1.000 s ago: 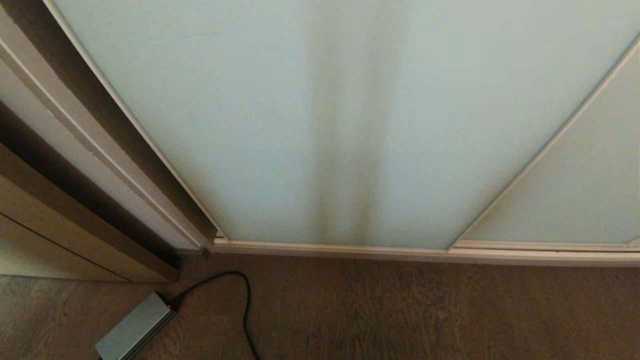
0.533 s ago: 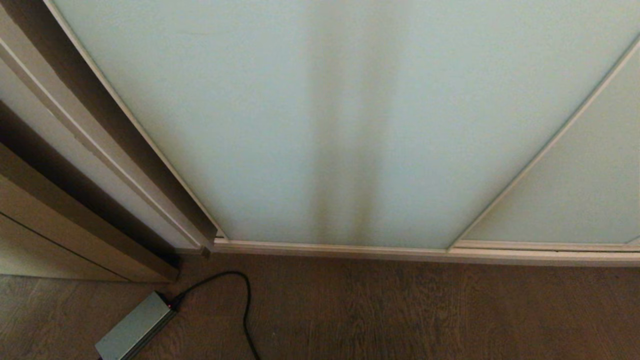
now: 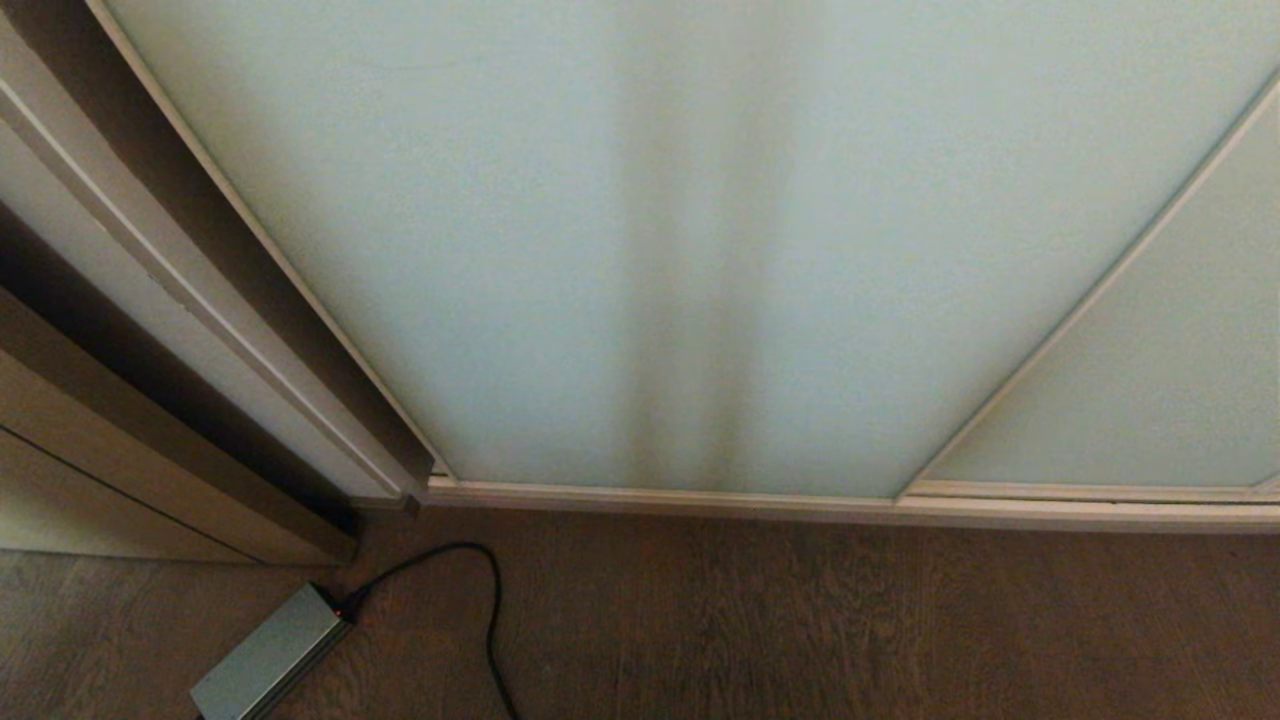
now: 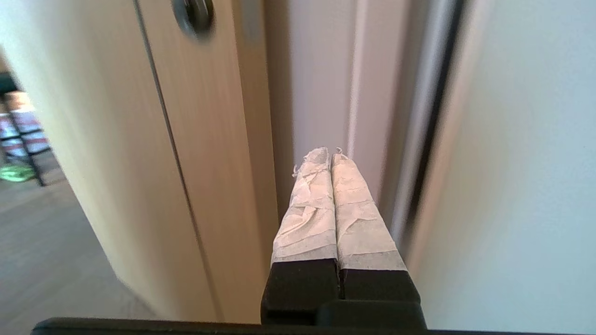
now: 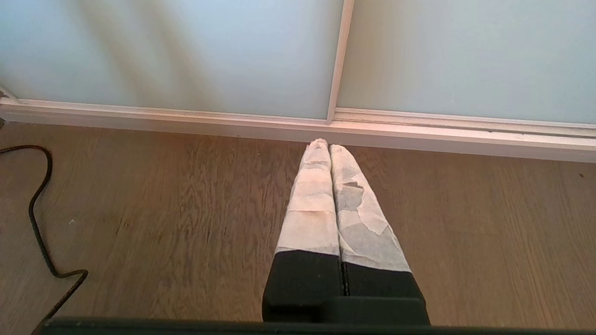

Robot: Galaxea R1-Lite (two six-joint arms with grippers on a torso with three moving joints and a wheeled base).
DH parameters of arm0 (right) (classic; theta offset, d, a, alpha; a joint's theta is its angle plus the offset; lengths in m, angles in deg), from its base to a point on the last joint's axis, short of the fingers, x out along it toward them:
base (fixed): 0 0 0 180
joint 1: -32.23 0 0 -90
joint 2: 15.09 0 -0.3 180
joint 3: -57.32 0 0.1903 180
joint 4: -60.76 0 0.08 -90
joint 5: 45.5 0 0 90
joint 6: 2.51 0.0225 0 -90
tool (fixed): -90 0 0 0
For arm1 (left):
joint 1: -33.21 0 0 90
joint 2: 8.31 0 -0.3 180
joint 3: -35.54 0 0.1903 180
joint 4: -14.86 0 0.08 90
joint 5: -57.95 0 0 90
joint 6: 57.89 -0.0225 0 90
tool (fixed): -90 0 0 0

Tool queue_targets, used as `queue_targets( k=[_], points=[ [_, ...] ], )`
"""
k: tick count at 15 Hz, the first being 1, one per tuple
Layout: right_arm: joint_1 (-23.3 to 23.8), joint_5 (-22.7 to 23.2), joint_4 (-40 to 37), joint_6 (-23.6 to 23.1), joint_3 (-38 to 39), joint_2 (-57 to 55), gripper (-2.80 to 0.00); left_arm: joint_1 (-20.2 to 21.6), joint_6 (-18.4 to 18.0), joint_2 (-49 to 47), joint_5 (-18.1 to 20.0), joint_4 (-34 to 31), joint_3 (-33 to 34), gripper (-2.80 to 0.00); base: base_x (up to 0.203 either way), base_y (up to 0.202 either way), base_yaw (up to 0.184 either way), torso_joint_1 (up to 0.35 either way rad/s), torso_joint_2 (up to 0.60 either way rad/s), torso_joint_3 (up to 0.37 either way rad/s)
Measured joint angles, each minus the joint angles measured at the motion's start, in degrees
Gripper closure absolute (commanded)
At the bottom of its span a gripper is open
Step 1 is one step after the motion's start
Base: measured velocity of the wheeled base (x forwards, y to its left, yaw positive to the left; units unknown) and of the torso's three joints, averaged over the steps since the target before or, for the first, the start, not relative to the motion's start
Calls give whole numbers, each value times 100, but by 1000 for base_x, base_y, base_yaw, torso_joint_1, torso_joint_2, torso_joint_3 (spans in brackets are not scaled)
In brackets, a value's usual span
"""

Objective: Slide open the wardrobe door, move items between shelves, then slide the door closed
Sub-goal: Open the door

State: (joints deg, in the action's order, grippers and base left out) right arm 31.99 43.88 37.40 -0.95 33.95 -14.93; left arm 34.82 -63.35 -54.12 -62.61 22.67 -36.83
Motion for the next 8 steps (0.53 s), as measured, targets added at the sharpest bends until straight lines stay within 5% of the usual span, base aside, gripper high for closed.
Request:
queue_targets(
  k=[4, 8],
  points=[
    [0, 0, 0, 1, 0, 0, 0, 175, -20, -1303, -469, 1098, -807, 0, 0, 0, 0, 0, 0, 0],
    [2, -1, 0, 1, 0, 0, 0, 290, 50, -2337, -477, 1247, -1485, 0, 0, 0, 0, 0, 0, 0]
  ],
)
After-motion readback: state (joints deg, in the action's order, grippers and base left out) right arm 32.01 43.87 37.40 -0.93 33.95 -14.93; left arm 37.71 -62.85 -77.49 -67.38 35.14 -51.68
